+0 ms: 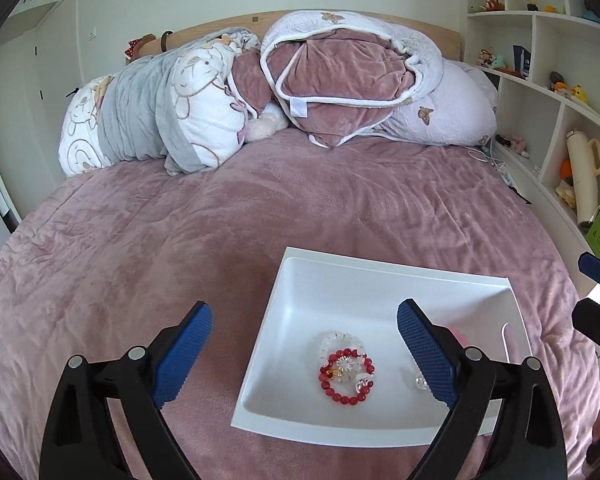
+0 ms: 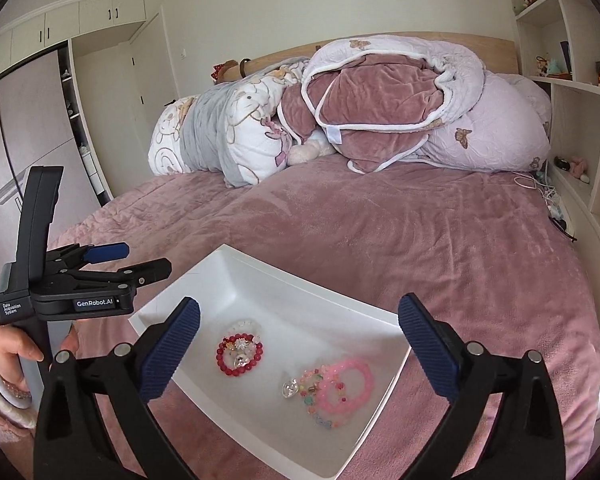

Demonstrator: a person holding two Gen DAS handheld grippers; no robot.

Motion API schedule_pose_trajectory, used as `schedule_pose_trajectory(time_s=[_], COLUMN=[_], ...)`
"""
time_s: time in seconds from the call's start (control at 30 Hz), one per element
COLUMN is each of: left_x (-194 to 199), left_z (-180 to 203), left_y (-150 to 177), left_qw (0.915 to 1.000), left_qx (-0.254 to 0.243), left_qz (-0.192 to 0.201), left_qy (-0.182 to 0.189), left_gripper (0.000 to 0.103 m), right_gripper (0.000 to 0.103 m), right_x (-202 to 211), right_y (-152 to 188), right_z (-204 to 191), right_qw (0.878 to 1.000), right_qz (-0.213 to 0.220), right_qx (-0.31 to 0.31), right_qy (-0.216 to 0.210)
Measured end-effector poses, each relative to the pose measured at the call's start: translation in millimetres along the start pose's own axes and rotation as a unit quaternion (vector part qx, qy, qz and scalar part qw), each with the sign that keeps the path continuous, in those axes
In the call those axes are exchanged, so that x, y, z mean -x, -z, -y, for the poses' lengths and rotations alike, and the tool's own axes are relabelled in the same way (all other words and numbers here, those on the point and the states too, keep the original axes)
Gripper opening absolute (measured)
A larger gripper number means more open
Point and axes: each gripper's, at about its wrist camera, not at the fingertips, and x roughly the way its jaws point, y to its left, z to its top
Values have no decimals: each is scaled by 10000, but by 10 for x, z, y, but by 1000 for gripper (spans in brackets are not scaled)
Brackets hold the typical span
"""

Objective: Organize jewelry

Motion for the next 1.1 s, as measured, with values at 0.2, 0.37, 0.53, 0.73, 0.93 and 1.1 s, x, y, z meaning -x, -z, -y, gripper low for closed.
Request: schedule_pose_trajectory(time_s=[0.2, 0.37, 0.53, 0.73, 0.93, 1.1], left_x=[424, 714, 767, 629, 598, 596], left_z=[-40, 53, 100, 59, -6, -47], left_y=[131, 321, 561, 875, 1080, 1121], left_qw=[9994, 9986, 9988, 9994, 9990, 9988], left_qx=[-23, -1, 71, 178, 265, 341], left_qz=[321, 533, 495, 273, 338, 341], left_qy=[-102, -37, 4, 71, -88, -124], left_gripper=[99, 99, 99, 99, 100, 100], right_gripper=[98, 98, 98, 98, 98, 98], right_x=[282, 442, 507, 488, 440, 457], right_y=[23, 235, 518, 797, 959, 1007], right_z=[-127, -344, -475, -522, -554, -620], right_qw=[9998, 9987, 9980, 9967, 9959, 9950], right_qz=[22, -23, -9, 11, -6, 158], right_qx=[-13, 359, 364, 382, 442, 545], right_qy=[176, 372, 521, 713, 791, 826])
